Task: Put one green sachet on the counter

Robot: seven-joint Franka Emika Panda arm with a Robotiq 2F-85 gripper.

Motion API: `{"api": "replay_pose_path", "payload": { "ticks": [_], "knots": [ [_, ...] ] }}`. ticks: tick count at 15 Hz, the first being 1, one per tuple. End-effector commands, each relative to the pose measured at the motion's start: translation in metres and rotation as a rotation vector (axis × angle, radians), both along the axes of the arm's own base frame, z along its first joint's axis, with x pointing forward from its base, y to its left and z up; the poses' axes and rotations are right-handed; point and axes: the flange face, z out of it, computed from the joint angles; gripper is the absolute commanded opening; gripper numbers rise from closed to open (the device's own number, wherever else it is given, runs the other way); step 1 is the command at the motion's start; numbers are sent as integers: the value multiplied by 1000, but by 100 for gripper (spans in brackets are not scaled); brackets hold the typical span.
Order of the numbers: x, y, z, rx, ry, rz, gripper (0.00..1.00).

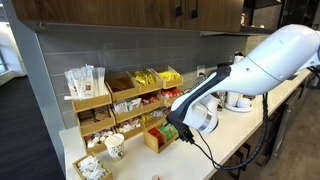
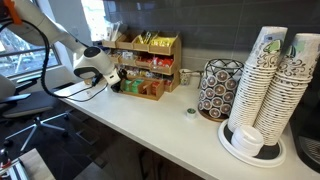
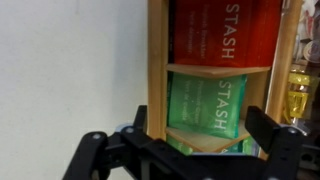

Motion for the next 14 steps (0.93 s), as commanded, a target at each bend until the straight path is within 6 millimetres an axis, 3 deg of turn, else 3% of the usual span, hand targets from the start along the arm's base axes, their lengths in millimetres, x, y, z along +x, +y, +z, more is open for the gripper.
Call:
{"api": "replay_pose_path", "payload": {
  "ticks": [1,14],
  "knots": [
    [6,6,1,28,-10,-23,100],
    [20,5,-6,46,-39,-118,100]
  ]
}}
